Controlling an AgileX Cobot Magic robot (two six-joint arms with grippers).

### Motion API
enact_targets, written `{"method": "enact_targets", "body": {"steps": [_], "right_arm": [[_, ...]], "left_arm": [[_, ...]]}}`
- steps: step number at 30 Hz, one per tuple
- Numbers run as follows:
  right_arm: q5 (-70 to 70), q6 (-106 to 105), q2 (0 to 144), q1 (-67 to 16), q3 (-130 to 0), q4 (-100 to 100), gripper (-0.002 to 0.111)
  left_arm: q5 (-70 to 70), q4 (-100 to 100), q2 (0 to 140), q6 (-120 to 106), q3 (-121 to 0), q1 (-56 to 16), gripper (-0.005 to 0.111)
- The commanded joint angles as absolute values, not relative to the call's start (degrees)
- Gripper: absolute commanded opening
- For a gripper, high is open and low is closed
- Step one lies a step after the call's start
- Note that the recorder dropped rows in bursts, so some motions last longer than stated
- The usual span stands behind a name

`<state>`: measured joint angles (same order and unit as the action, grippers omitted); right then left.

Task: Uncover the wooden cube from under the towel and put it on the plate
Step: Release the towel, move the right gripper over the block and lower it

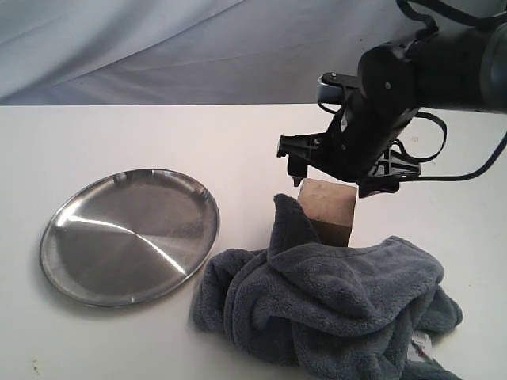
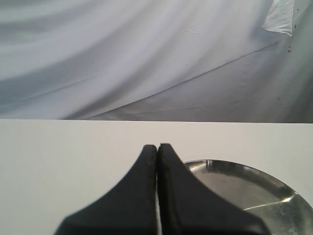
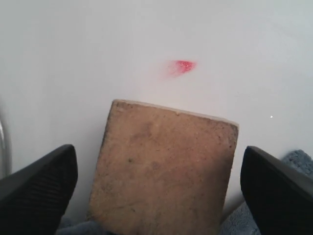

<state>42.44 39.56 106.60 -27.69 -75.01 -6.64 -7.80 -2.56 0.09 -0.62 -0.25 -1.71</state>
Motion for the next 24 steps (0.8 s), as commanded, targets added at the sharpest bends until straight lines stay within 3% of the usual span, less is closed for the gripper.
{"method": "enact_targets", "body": {"steps": [1, 18, 24], "right_arm": [[41.72, 42.92, 106.88, -28.01, -75.46, -10.61, 0.083], [39.86, 44.84, 113.01, -30.09, -75.46, -10.03, 0.081], [40.46, 40.93, 113.01, -30.09, -75.46, -10.03, 0.057]], "left_arm": [[-7.77, -2.52, 0.00, -0.49, 0.00, -1.60, 0.001], [-7.77, -2.52, 0.00, -0.62, 0.00, -1.60, 0.001], [-7.77, -2.52, 0.00, -0.46, 0.00, -1.60, 0.001]]}}
